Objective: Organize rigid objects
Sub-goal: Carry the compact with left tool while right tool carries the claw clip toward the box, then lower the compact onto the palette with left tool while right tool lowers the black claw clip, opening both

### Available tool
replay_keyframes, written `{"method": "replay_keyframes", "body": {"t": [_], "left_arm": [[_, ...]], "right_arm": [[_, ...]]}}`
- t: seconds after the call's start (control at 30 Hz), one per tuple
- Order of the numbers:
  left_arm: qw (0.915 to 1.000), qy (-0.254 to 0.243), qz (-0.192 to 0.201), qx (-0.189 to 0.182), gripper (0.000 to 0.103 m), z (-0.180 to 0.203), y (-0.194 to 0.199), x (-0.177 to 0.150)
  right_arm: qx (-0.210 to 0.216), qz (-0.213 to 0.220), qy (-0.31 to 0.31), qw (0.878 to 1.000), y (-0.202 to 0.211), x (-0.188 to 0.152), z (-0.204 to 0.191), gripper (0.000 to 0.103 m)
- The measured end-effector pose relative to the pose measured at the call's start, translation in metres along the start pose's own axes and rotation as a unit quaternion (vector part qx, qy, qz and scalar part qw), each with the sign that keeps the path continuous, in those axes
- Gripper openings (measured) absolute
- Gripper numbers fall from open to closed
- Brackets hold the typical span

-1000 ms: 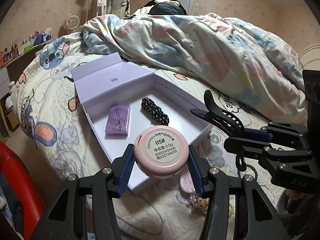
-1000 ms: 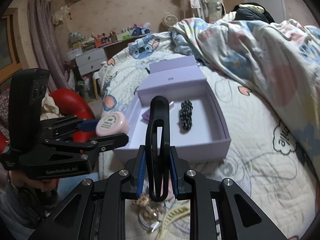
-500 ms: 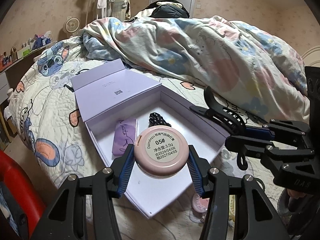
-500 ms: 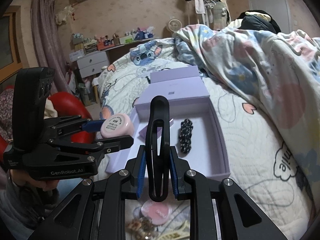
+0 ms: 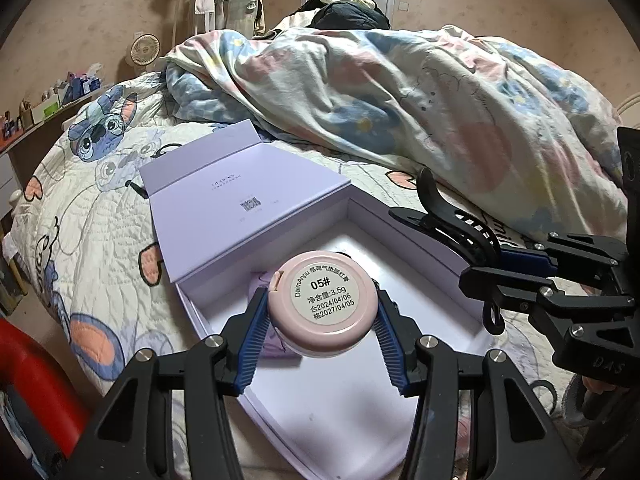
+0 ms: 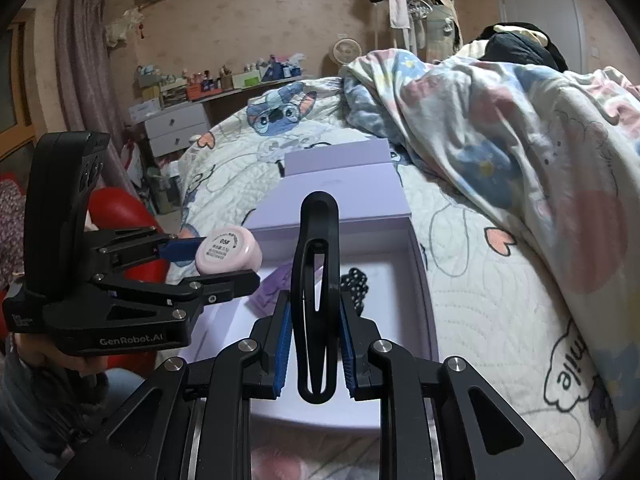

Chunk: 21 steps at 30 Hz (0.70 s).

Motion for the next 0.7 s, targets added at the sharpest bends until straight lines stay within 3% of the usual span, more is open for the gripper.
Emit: {"method": "replay_keyframes", "body": {"t": [0.33,0.7], "left_arm": [[0.9999,-0.009,-0.009,0.002,0.051,-0.014,-0.029,0.014],[0.999,0.002,-0.044,0.003,0.051,-0.025,-0.068,0.0]], "right_arm": [[-0.015,-0.016,-0.013,1.0,-0.031,0.01,0.025,0.021],[-0.032,-0.047,-0.009,0.998,-0.064,0.007,0.043,0.021]]}}
Point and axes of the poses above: each gripper's, at about its wrist camera, not at the fingertips, and y roughly against the way its jaws point, z to its right, x to its top, the point moved 9 cm from there along -y, roughly the way its jaws point, and after that the axes turned 9 degrees about -y, right-handed, at the moved point
